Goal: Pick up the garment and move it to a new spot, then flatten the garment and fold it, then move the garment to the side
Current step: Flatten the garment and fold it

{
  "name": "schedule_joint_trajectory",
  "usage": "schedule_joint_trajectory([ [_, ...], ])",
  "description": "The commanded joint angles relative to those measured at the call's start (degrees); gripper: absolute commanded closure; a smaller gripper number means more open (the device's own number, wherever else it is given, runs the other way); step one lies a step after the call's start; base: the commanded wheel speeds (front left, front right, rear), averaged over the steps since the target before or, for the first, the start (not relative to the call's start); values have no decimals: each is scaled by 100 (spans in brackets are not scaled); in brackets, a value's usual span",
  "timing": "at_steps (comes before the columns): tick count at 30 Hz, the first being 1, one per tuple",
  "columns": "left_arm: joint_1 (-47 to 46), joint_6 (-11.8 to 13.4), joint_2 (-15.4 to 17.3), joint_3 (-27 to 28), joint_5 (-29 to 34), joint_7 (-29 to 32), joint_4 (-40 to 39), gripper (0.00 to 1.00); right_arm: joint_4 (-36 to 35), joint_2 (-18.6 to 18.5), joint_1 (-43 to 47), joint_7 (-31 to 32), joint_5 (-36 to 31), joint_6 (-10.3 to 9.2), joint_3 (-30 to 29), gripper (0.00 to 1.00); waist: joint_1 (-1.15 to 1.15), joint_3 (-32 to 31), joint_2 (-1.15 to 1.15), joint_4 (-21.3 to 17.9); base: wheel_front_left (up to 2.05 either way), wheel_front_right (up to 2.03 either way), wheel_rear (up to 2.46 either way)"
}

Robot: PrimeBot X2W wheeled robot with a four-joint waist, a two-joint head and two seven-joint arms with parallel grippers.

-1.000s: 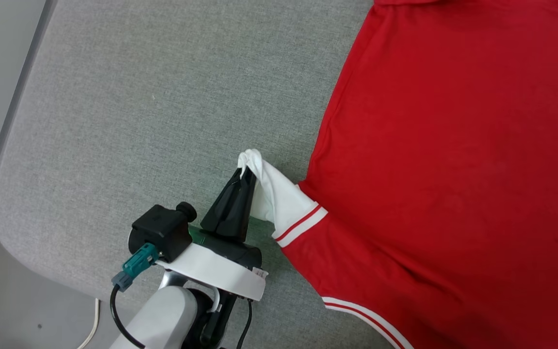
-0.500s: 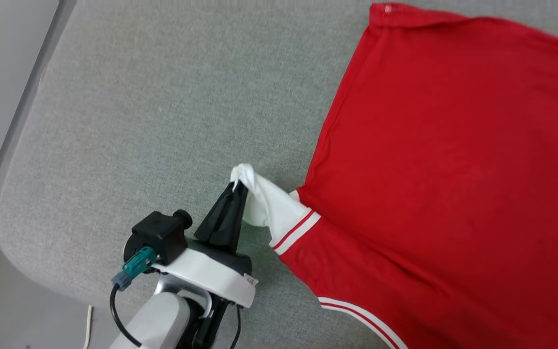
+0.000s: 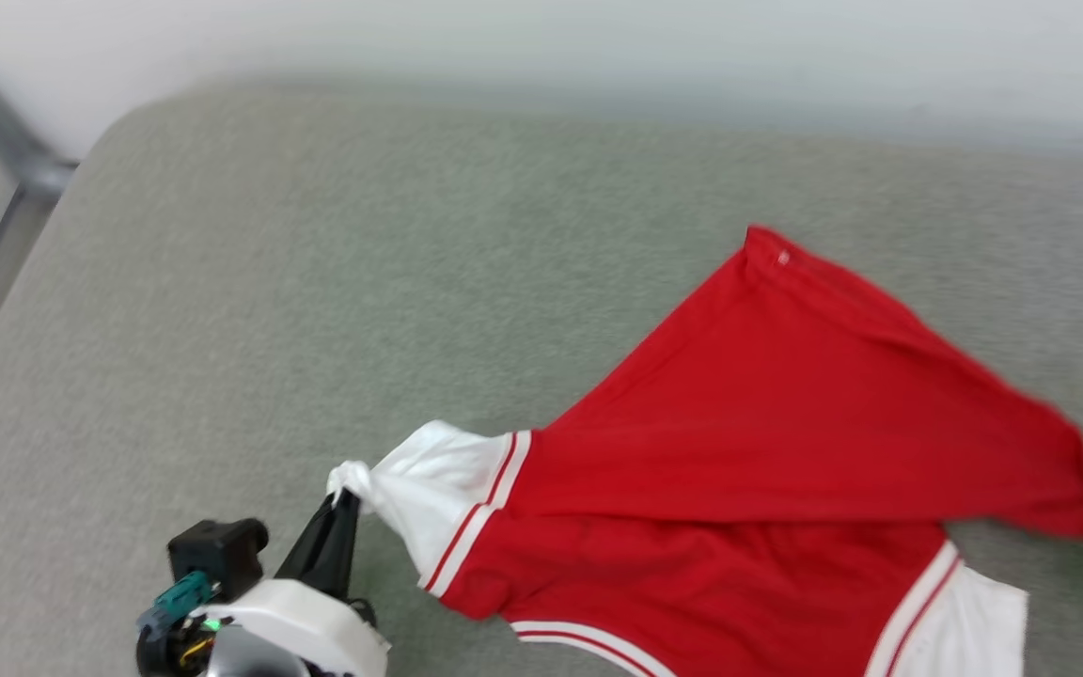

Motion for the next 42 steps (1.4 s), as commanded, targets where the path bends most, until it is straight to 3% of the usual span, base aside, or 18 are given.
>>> schedule_joint_trajectory([
  [1, 154, 42, 90, 64, -73, 25, 2, 100, -214, 155, 465, -31, 48, -10, -125, 100, 1, -459, 0, -518, 0, 0, 0],
  [4, 273, 68, 128, 122, -156, 76, -6, 100, -526, 330, 949, -62, 16, -10, -300, 100, 1, -530, 0, -676, 0, 0, 0],
  [10, 592, 164, 243, 252, -369, 214, -21, 100, -1391, 1213, 2380, -149, -77, -9, -895, 100, 1, -719, 0, -1016, 0, 0, 0],
  [17, 766, 237, 338, 257, -428, 348, -45, 100, -2060, 2212, 3492, -116, -203, -9, -1202, 100, 1, -800, 0, -1112, 0, 0, 0],
  [18, 784, 241, 336, 253, -437, 349, -49, 100, -2110, 2271, 3528, -185, -153, -9, -1224, 91, 1, -804, 0, -1118, 0, 0, 0],
  [19, 788, 239, 337, 250, -445, 351, -43, 100, -2159, 2302, 3558, -275, -156, -9, -1222, 53, 1, -807, 0, -1120, 0, 0, 0],
  [20, 788, 227, 341, 250, -454, 355, -34, 100, -2209, 2336, 3575, -407, -129, -9, -1231, 0, 1, -813, 0, -1118, 0, 0, 0],
  [29, 654, 185, 323, 167, -447, 404, -37, 100, -2792, 2414, 3302, -2462, -58, -8, -1115, 0, 1, -884, 0, -985, 0, 0, 0],
  [32, 547, 202, 298, 154, -426, 407, -85, 100, -2780, 2217, 3040, -2844, 13, -8, -982, 0, 1, -812, 0, -948, 0, 0, 0],
  [37, 375, 163, 256, 135, -389, 367, -122, 100, -2473, 1740, 2317, -2908, 25, -8, -599, 0, 1, -630, 0, -863, 0, 0, 0],
  [42, 53, 99, 170, 14, -310, 388, -150, 100, -2012, 1098, 1425, -2130, 135, -8, 12, 0, 1, -338, 0, -644, 0, 0, 0],
])
